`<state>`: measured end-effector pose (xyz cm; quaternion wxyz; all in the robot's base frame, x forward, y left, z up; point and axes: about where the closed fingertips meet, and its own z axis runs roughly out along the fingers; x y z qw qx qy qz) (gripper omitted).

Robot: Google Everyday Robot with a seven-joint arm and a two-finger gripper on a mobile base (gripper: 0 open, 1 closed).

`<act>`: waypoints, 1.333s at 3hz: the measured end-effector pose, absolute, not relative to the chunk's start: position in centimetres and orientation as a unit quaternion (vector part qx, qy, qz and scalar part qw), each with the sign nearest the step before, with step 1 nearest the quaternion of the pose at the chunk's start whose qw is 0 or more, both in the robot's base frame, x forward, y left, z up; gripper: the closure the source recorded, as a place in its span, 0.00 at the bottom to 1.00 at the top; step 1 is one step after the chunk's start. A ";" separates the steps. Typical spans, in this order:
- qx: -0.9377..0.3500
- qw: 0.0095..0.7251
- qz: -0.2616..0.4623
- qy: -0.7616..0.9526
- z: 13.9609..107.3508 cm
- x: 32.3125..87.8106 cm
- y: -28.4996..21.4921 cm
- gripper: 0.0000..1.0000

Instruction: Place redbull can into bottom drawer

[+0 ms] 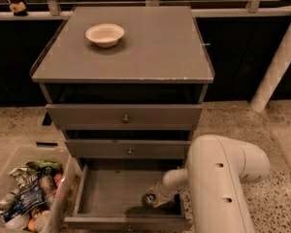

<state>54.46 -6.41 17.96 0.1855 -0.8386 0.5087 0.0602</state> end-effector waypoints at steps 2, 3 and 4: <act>-0.839 0.185 0.060 0.509 18.0 54.5 -6.4 0.83; -0.839 0.185 0.060 0.509 17.9 54.5 -6.4 0.59; -0.839 0.185 0.060 0.509 17.9 54.5 -6.4 0.36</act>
Offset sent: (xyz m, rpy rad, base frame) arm 0.0000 0.0000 0.0000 0.0000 0.0000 0.0000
